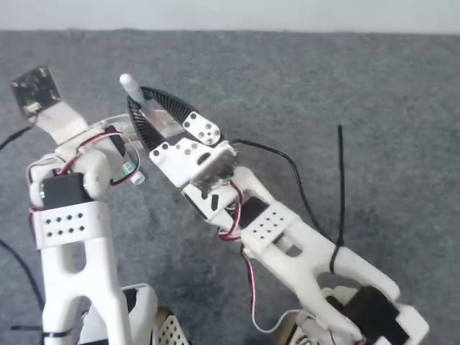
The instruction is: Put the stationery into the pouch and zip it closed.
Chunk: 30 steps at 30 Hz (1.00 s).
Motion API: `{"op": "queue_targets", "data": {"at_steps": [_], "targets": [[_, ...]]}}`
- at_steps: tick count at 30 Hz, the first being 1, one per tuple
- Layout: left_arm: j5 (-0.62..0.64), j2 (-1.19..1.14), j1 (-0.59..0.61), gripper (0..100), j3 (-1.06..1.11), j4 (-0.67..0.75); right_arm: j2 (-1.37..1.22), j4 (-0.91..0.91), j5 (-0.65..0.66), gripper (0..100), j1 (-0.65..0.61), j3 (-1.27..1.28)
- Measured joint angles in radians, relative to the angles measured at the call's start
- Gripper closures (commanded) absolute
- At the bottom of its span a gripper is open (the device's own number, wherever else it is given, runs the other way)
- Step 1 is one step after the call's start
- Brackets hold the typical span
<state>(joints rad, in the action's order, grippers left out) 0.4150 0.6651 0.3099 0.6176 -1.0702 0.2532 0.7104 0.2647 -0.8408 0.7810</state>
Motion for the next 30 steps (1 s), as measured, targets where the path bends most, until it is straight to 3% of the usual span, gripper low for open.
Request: {"op": "queue_targets", "data": {"at_steps": [9, 12, 18, 30], "targets": [[0.000, 0.000, -0.002, 99, 0.000, 0.000, -0.026, 0.000, 0.262, 99.2, 0.000, 0.095], [0.000, 0.000, -0.002, 99, 0.000, 0.000, -0.026, 0.000, 0.276, 96.3, 0.000, 0.112], [0.000, 0.000, -0.002, 99, 0.000, 0.000, -0.025, 0.002, 0.279, 77.0, -0.002, 0.138], [0.000, 0.000, -0.002, 99, 0.000, 0.000, -0.023, 0.002, 0.279, 81.4, -0.002, 0.146]]}}
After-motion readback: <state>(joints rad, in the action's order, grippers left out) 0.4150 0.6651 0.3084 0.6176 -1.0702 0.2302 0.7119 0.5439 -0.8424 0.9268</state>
